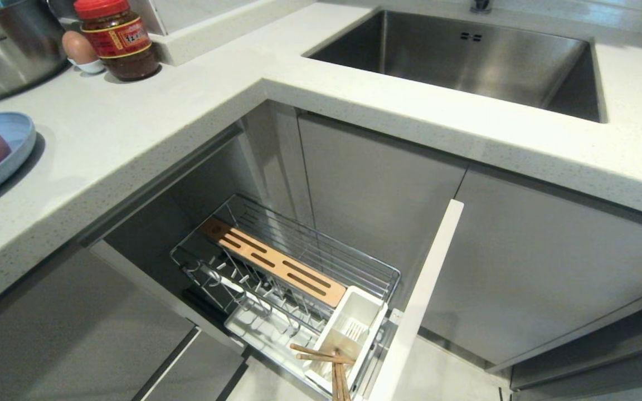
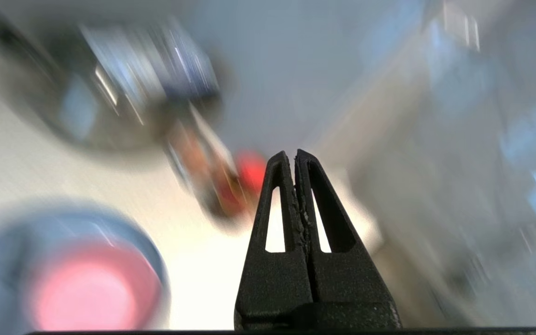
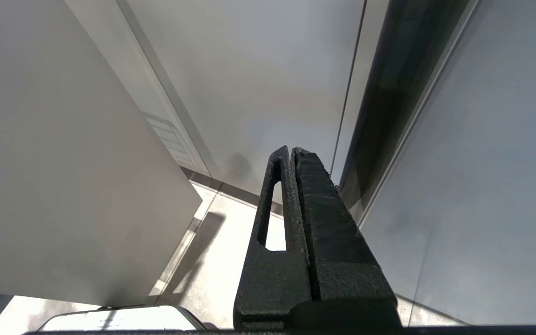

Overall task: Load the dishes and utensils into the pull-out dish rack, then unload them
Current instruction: Take the chopsticks out of the cupboard

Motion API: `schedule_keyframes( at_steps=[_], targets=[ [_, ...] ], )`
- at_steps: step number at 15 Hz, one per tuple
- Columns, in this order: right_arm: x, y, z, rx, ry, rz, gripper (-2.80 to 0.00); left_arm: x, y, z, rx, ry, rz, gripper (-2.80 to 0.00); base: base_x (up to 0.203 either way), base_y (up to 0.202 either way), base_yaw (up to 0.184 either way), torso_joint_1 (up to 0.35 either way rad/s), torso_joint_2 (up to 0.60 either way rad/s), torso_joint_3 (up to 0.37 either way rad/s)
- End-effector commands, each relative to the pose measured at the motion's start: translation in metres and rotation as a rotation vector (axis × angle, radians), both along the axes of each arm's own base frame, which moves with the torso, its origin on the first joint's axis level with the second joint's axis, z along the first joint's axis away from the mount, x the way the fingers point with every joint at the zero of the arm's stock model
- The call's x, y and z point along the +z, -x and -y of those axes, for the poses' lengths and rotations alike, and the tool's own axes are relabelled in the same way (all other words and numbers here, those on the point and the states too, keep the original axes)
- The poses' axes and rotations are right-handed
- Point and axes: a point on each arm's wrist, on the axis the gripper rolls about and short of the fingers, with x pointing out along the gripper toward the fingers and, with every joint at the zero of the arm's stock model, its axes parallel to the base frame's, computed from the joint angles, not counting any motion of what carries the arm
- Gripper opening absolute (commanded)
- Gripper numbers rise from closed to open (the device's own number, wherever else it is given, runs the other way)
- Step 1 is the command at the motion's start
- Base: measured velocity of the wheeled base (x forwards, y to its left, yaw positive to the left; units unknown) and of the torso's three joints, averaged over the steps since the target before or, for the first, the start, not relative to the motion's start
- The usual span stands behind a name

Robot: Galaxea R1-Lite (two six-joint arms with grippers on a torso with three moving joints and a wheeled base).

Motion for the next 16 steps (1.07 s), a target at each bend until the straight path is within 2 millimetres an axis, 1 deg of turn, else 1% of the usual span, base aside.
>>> schedule_keyframes(
  at_steps=[1, 2, 4, 6, 9, 12, 14, 16],
  targets=[
    [0.0, 0.0, 0.0, 0.0, 0.0, 0.005, -2.8, -0.01, -0.058, 0.01, -0.195, 0.007, -0.193, -2.8, 0.0, 0.0, 0.0, 0.0, 0.0, 0.0],
    [0.0, 0.0, 0.0, 0.0, 0.0, 0.005, -2.8, -0.019, -0.075, 0.018, -0.268, -0.004, -0.267, -2.8, 0.0, 0.0, 0.0, 0.0, 0.0, 0.0],
    [0.0, 0.0, 0.0, 0.0, 0.0, 0.005, -2.8, -0.04, -0.106, 0.044, -0.407, -0.048, -0.423, -2.8, 0.0, 0.0, 0.0, 0.0, 0.0, 0.0],
    [0.0, 0.0, 0.0, 0.0, 0.0, 0.005, -2.8, -0.069, -0.134, 0.074, -0.482, -0.111, -0.602, -2.8, 0.0, 0.0, 0.0, 0.0, 0.0, 0.0],
    [0.0, 0.0, 0.0, 0.0, 0.0, 0.005, -2.8, -0.104, -0.158, 0.105, -0.544, -0.195, -0.787, -2.8, 0.0, 0.0, 0.0, 0.0, 0.0, 0.0],
    [0.0, 0.0, 0.0, 0.0, 0.0, 0.005, -2.8, -0.135, -0.177, 0.131, -0.566, -0.271, -0.952, -2.8, 0.0, 0.0, 0.0, 0.0, 0.0, 0.0],
    [0.0, 0.0, 0.0, 0.0, 0.0, 0.005, -2.8, -0.16, -0.185, 0.15, -0.594, -0.351, -1.124, -2.8, 0.0, 0.0, 0.0, 0.0, 0.0, 0.0],
    [0.0, 0.0, 0.0, 0.0, 0.0, 0.005, -2.8, -0.179, -0.192, 0.164, -0.661, -0.382, -1.241, -2.8, 0.0, 0.0, 0.0, 0.0, 0.0, 0.0]
  ],
)
